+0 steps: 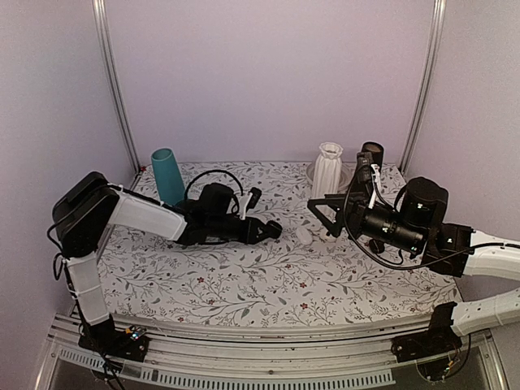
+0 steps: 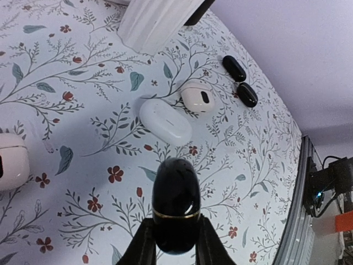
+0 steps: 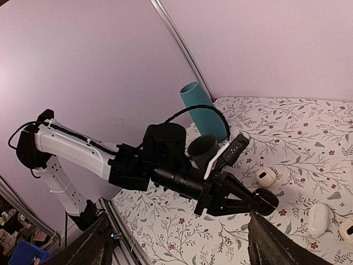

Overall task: Insert the wireless bluetooth earbuds into the charging case
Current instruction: Place the charging case at the center of the board, then reset both arms

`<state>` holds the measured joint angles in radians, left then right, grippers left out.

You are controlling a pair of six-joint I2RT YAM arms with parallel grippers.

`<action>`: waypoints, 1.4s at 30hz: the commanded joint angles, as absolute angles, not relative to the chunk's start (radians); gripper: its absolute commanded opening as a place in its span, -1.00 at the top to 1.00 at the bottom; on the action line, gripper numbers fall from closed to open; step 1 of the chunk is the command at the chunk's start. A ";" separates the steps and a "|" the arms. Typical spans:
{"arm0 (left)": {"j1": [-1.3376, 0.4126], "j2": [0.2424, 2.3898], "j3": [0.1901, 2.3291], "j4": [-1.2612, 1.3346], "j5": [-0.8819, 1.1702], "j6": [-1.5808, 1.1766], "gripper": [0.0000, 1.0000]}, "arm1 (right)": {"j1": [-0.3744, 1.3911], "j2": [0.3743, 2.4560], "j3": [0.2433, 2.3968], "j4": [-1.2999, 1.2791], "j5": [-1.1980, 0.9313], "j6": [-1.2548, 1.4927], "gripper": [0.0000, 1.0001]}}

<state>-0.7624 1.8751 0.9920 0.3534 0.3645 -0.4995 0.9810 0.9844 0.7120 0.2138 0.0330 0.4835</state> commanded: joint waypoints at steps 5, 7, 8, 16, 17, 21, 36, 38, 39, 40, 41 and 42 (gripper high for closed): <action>-0.724 2.046 1.132 0.246 0.406 -0.509 0.60 | 0.977 0.953 0.701 0.180 0.060 0.492 -0.71; -0.723 2.058 1.140 0.231 0.400 -0.509 0.49 | 0.977 0.953 0.699 0.177 0.060 0.494 -0.72; -0.720 2.061 1.141 0.224 0.396 -0.510 0.41 | 0.977 0.953 0.700 0.176 0.059 0.494 -0.73; -0.718 2.016 1.111 0.211 0.359 -0.489 -0.22 | 0.977 0.961 0.718 0.168 0.066 0.484 -0.76; -0.718 2.007 1.106 0.208 0.355 -0.482 -0.25 | 0.978 0.963 0.721 0.165 0.071 0.479 -0.77; -0.718 1.933 1.082 0.196 0.335 -0.463 -0.35 | 0.977 0.965 0.735 0.143 0.109 0.469 -0.88; -0.714 1.417 0.784 0.291 0.184 -0.409 -0.92 | 0.847 0.942 0.632 0.097 0.466 0.459 -0.98; -0.705 1.328 0.728 0.293 0.145 -0.409 -0.92 | 0.773 0.937 0.609 0.092 0.463 0.438 -0.98; -0.700 1.282 0.697 0.282 0.109 -0.415 -0.92 | 0.734 0.934 0.594 0.093 0.476 0.427 -0.98; -0.694 1.239 0.678 0.263 0.068 -0.424 -0.92 | 0.699 0.927 0.563 0.108 0.495 0.418 -0.98; -0.688 1.199 0.661 0.238 0.020 -0.433 -0.92 | 0.660 0.919 0.535 0.130 0.515 0.395 -0.98; -0.683 1.160 0.646 0.195 -0.032 -0.440 -0.92 | 0.623 0.910 0.503 0.165 0.537 0.377 -0.98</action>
<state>-0.7166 1.2766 0.7002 0.2523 0.1501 -0.4290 0.7319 0.9497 0.5877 0.0937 0.4381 0.4446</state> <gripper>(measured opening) 0.960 0.988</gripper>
